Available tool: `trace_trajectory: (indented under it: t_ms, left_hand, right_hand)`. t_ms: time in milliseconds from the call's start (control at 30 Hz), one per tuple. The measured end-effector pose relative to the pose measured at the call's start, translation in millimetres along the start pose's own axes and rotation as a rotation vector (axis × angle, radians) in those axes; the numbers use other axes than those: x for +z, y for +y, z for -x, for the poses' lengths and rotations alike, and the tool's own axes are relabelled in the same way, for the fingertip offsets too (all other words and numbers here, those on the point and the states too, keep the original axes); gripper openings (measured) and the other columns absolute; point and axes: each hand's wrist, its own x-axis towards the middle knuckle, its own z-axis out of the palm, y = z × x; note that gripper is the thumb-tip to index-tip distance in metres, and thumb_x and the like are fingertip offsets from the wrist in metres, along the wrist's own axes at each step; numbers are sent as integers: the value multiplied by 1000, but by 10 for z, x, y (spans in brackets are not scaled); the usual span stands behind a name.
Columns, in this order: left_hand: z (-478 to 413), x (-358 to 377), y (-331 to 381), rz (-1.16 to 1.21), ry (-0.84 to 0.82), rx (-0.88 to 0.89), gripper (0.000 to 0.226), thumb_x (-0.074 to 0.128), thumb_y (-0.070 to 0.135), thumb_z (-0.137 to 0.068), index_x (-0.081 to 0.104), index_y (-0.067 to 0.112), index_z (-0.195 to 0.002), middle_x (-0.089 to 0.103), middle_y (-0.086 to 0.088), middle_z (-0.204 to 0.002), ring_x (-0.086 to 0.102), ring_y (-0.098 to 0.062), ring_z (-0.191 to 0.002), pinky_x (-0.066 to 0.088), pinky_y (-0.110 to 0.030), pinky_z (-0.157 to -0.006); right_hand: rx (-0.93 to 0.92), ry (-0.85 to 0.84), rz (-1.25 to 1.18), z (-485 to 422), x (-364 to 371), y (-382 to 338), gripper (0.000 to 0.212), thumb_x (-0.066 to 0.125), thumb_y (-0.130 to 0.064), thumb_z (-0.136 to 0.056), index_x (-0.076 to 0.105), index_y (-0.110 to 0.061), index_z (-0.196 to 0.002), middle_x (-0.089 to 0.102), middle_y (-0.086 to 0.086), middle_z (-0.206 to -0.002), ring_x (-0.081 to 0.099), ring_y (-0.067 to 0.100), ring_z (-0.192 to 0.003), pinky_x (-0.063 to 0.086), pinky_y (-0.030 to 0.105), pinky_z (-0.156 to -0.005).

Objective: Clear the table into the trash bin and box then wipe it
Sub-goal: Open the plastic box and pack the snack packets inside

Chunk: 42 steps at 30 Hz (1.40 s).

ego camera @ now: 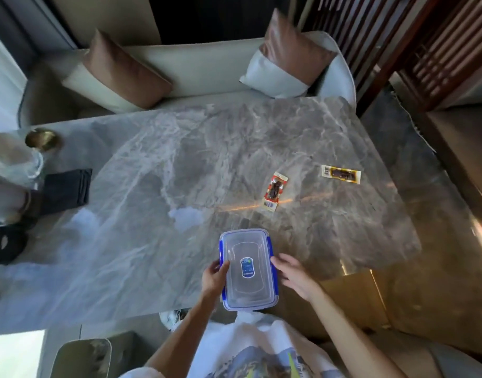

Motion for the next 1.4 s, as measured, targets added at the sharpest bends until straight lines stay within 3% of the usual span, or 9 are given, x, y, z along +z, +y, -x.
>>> trace_trajectory:
  t_ms: [167,267,533,667,767,933,1233,1333,1400]
  left_hand:
    - [49,-25,-26,279,-39,-95,32,59,13,-94,62,-5,-121,67,-27,-112,62,-31,-98,48,-57,-99]
    - [32,4,-44,327,44,-105,27,57,13,-95,65,-5,-114,68,-20,-96,65,-25,-80,56,-44,-84]
    - [-28,132,-138,103,451,-113,29,47,17,-96,69,0,-88,64,-16,-78,54,-24,-73,41,-33,-71]
    - [-89,11,-257,54,431,-112,29,48,16,-95,68,-1,-84,69,-22,-82,51,-22,-66,40,-30,-67]
    - [-67,-30,-229,3,396,-74,26,50,16,-93,71,1,-95,72,-19,-90,64,-31,-84,50,-38,-76]
    - [59,-45,-161,-250,482,-74,34,45,22,-96,62,10,-122,57,-24,-120,52,-40,-114,38,-43,-100]
    - [394,133,128,-590,279,4,48,29,38,-100,58,5,-121,44,-23,-126,33,-36,-120,21,-42,-108]
    - [440,149,299,-766,176,172,48,22,33,-101,59,6,-117,53,-22,-124,39,-37,-121,26,-44,-105]
    - [364,175,462,-798,134,300,42,30,28,-99,64,5,-107,57,-23,-117,43,-39,-120,31,-45,-104]
  right_hand:
    - [-6,110,-259,-88,267,153,79,68,-17,-89,22,-17,-153,39,14,-153,45,29,-135,38,48,-113]
    - [-49,244,-337,-92,405,224,69,65,-18,-92,30,-25,-151,49,15,-146,54,30,-127,46,49,-105]
    - [-242,456,-26,-145,542,242,47,48,-17,-101,40,-14,-148,48,15,-147,50,29,-131,37,36,-109]
    - [-202,373,-37,-225,536,313,45,45,-18,-102,41,-3,-145,44,18,-149,43,31,-138,32,42,-117]
    - [-190,331,-26,-208,556,266,51,50,-19,-100,37,-3,-147,41,21,-150,42,33,-138,32,46,-116]
    - [-331,304,146,-36,646,221,52,44,-30,-103,34,-12,-150,38,6,-155,38,19,-142,27,25,-113]
    - [-363,40,188,155,614,138,70,56,3,-94,21,-9,-154,27,5,-159,29,19,-146,25,37,-121]
    - [-379,66,64,205,398,21,69,55,7,-93,25,-10,-152,43,12,-151,48,16,-133,42,24,-107]
    - [-357,93,-13,237,75,-39,66,59,2,-92,34,-19,-150,69,11,-112,68,12,-93,55,19,-75]
